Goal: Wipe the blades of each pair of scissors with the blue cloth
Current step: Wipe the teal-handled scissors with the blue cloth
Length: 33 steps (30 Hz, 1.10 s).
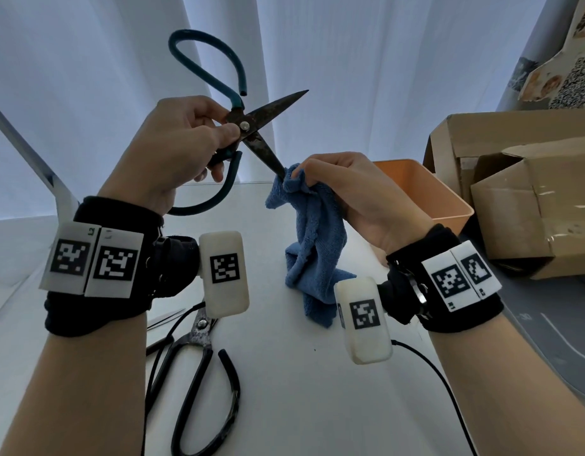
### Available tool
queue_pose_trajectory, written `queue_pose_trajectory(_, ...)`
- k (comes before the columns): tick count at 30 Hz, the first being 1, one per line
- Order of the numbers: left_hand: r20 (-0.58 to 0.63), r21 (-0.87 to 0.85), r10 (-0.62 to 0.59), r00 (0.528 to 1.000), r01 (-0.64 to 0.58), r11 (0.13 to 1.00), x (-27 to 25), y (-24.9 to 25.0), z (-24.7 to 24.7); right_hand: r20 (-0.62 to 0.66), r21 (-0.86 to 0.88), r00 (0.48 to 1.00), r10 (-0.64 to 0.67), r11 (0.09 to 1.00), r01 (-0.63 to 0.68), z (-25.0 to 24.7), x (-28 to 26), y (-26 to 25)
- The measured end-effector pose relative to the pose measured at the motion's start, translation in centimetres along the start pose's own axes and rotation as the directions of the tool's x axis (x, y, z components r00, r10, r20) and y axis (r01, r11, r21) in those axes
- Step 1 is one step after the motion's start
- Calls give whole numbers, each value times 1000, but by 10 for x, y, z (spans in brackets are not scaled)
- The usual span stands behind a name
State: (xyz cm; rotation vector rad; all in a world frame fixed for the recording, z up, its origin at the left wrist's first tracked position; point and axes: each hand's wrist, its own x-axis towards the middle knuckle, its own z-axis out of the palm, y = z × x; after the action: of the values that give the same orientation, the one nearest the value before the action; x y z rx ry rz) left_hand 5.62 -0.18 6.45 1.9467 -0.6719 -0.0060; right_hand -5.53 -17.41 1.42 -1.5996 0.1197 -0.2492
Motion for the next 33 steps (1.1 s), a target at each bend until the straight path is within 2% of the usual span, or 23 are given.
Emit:
queue_pose_trajectory(12,-15,13,-7,1000,7,1000,0,0,0,24,-53,999,47,998,-46,-5,-2,-1)
queue_pose_trajectory(18,49,14,-53,997,52,999,-1,0,1,-37,133,999,-26,991,31,-9,2,1)
queue_pose_trajectory(23,46,28,-38,998,37,999,0,1,4,75,-23,997,24,999,-22,-11,0,1)
queue_pose_trajectory(25,21,33,-34,999,34,999,0,0,2,46,-73,997,61,996,-58,-12,1,2)
queue_pose_trajectory(28,-27,35,-21,999,22,999,2,-3,0,-62,-123,995,74,989,-82,-15,3,5)
queue_pose_trajectory(31,-12,45,-17,1000,17,999,1,-3,-2,-194,-96,979,59,992,-79,-17,7,8)
queue_pose_trajectory(33,6,55,-5,1000,5,998,-1,-3,-2,-219,-97,972,82,990,-105,-18,9,9)
